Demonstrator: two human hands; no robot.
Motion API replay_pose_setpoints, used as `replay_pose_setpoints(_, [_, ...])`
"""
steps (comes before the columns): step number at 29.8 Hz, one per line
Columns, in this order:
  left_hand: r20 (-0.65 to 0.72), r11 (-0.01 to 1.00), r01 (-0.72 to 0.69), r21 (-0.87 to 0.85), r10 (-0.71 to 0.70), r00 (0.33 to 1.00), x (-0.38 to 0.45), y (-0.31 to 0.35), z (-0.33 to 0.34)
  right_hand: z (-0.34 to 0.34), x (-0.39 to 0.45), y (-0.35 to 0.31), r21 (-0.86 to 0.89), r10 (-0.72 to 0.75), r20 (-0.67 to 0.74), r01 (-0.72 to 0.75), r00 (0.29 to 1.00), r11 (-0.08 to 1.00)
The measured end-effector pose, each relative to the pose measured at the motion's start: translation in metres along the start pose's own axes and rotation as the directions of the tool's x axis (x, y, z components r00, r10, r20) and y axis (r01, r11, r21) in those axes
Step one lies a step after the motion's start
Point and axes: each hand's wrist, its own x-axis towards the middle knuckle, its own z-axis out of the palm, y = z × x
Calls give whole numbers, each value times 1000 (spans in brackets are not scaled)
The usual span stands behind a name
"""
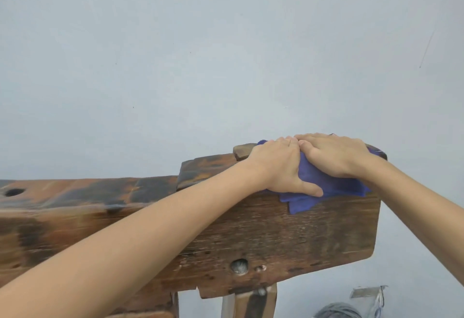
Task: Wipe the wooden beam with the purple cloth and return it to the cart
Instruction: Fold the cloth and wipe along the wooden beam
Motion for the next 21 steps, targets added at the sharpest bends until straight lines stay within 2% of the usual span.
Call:
replay_pose_setpoints(4, [-64, 998, -7, 69, 11, 998, -25, -22, -5, 3, -1, -35, -4, 5, -8, -5, 1000, 1000])
replay_pose_setpoints(10, [-67, 996, -14, 92, 21, 998, -61, -54, -8, 9, -8, -81, 1, 3, -14, -3, 1000, 1000])
replay_pose_setpoints(14, [-32, 998, 6, 67, -3, 999, -85, -73, -11, 13, -11, -111, 20, 10, -31, -10, 999, 1000])
replay_pose_setpoints(21, [23, 997, 53, 62, -55, 998, -116, -97, -21, 17, -11, -151, 26, -4, 28, 3, 1000, 1000])
